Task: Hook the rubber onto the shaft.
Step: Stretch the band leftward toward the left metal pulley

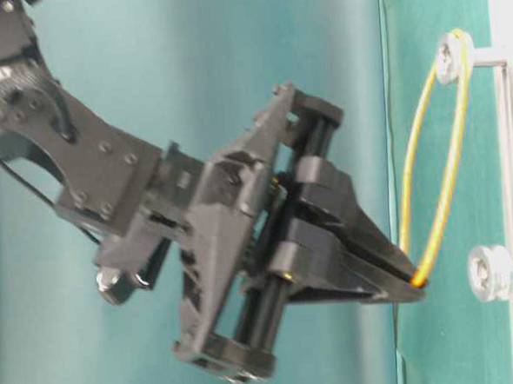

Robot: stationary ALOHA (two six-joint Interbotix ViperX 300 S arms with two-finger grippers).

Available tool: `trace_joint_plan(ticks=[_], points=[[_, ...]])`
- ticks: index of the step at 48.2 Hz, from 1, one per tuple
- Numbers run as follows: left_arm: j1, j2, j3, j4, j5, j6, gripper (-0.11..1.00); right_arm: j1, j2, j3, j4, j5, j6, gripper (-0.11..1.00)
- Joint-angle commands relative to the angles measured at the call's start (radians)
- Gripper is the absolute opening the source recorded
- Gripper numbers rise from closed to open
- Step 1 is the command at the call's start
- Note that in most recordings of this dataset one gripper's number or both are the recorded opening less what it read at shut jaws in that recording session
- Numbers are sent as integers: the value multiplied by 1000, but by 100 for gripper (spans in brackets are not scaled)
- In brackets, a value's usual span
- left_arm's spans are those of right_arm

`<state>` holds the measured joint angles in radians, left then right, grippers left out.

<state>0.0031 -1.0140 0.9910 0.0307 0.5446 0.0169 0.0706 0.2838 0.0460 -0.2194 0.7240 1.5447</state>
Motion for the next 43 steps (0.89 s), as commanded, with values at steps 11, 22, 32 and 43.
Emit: trace_joint_plan(ticks=[11,22,32,43], points=[[2,5,-32,2,-3,-3,2,-8,5,-34,-2,-38,3,7],[2,5,-32,2,-2,-2,2,-20,15,-34,20,-77,3,7],[2,5,-31,2,-2,-3,2,-34,29,-34,67,-104,-3,7],[2,5,-31,2,-2,-2,2,-46,31,-32,98,-103,-6,7]])
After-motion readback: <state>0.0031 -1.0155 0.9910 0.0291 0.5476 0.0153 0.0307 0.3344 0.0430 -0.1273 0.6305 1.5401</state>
